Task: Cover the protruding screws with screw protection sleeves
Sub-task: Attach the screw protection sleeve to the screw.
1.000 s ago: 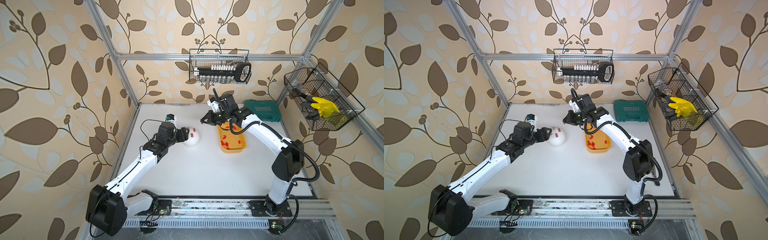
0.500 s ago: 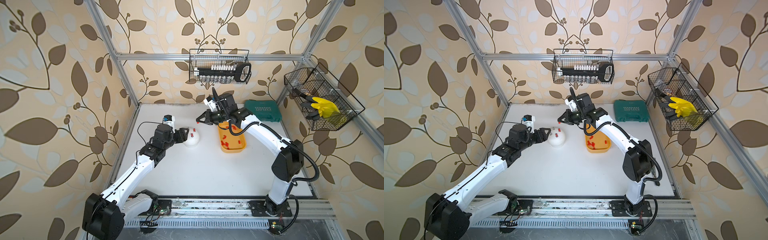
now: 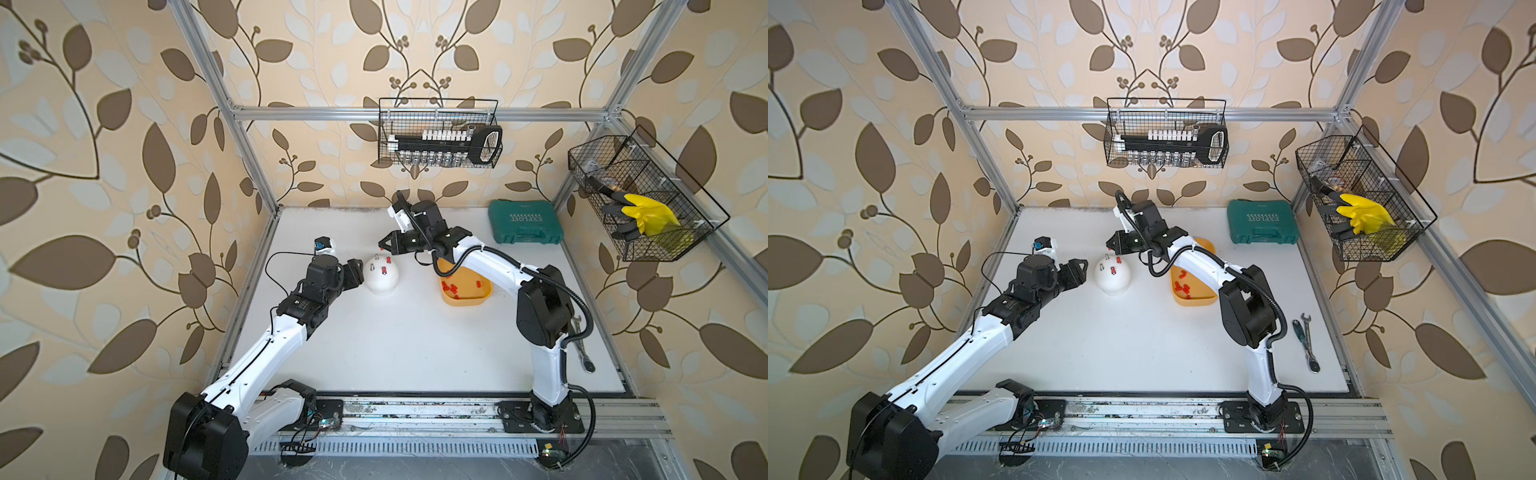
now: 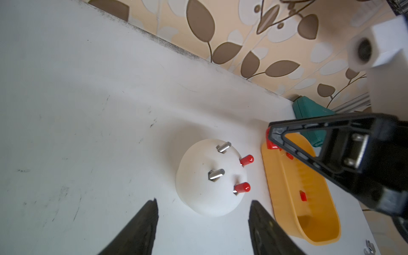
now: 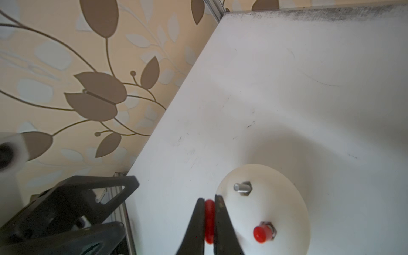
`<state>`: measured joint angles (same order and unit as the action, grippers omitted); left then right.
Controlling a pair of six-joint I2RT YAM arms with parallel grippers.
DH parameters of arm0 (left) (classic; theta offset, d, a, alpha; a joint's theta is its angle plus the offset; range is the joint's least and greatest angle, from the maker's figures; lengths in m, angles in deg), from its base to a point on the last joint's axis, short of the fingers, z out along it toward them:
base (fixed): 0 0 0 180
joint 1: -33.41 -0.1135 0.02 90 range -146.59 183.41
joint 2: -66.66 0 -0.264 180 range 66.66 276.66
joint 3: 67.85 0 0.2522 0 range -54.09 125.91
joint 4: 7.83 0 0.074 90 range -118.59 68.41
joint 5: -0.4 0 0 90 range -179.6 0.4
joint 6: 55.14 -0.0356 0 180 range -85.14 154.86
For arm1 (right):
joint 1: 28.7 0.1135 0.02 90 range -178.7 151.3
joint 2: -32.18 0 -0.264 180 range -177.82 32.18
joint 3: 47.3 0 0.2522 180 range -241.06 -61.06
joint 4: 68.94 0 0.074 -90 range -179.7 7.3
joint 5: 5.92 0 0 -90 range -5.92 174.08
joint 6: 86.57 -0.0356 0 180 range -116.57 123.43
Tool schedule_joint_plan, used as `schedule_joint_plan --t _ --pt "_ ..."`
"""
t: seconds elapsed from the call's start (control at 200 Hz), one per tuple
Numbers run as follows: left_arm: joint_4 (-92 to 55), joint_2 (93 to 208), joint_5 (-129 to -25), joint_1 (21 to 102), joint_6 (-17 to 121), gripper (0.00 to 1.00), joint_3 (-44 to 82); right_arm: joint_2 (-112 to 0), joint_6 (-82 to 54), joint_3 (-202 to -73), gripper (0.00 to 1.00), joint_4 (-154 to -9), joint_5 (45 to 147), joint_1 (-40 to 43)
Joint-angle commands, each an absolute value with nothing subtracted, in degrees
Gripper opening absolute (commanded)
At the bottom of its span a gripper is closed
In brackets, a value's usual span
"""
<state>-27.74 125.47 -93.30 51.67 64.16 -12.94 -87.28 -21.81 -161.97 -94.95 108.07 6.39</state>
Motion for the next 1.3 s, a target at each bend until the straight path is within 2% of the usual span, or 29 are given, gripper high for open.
schedule_joint_plan --t 0.0,0.485,1.295 --pt "-27.67 123.45 -96.1 51.17 64.36 0.67 -13.14 -90.22 -18.48 -165.93 0.1 -92.23 105.39 6.59" --pt "-24.89 127.08 -92.05 51.17 63.31 0.67 -12.98 -95.27 -16.58 -167.86 0.09 -88.73 103.82 7.56" --pt "-25.81 127.15 -90.44 51.17 62.46 0.67 -12.79 -90.08 -13.73 -161.0 0.09 -87.02 102.31 9.26"
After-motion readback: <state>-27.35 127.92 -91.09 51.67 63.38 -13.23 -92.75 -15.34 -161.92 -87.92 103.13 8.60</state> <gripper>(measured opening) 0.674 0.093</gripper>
